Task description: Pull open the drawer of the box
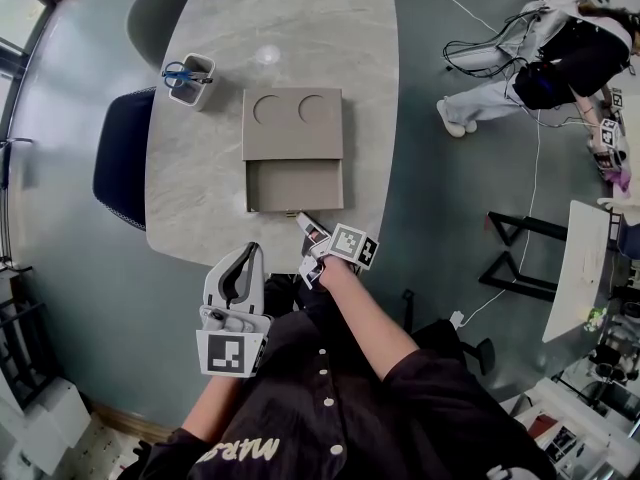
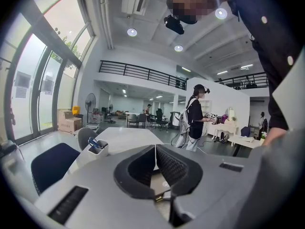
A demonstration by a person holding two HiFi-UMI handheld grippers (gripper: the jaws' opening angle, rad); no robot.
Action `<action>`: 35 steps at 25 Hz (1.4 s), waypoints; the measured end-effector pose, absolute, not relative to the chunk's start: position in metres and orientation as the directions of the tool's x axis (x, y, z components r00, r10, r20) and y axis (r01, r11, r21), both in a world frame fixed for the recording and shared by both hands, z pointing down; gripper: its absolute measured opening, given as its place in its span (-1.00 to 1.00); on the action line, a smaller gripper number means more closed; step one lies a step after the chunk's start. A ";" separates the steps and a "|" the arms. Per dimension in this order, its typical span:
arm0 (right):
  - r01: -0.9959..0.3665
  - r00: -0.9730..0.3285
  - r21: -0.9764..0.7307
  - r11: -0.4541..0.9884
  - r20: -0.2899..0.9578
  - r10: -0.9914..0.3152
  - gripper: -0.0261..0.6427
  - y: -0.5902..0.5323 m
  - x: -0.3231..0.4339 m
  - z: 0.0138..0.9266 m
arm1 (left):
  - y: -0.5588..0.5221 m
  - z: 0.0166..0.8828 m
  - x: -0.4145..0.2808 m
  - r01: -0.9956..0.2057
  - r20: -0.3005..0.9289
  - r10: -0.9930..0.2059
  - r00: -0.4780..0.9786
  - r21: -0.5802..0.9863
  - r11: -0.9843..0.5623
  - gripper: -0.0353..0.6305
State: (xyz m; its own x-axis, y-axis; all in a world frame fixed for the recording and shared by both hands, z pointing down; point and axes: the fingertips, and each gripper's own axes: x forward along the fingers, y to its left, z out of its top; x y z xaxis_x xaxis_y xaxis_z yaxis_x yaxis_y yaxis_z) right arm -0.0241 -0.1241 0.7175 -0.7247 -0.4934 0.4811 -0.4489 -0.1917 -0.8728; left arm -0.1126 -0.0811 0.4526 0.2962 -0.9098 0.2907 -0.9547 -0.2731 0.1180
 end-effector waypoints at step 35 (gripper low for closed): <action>-0.471 -0.719 -0.861 -0.193 0.501 -0.482 -0.83 -0.083 -0.020 0.719 | -0.079 0.448 -0.110 -0.951 0.249 -0.918 0.308 0.110 -0.289 -0.84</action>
State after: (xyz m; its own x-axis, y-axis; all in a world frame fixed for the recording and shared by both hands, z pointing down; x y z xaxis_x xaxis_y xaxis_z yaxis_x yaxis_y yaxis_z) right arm -0.0203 -0.0835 0.7190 -0.7189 -0.4818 0.5011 -0.4705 -0.1933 -0.8610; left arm -0.1105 -0.0792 0.4476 0.3079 -0.9182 0.2494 -0.9510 -0.2890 0.1101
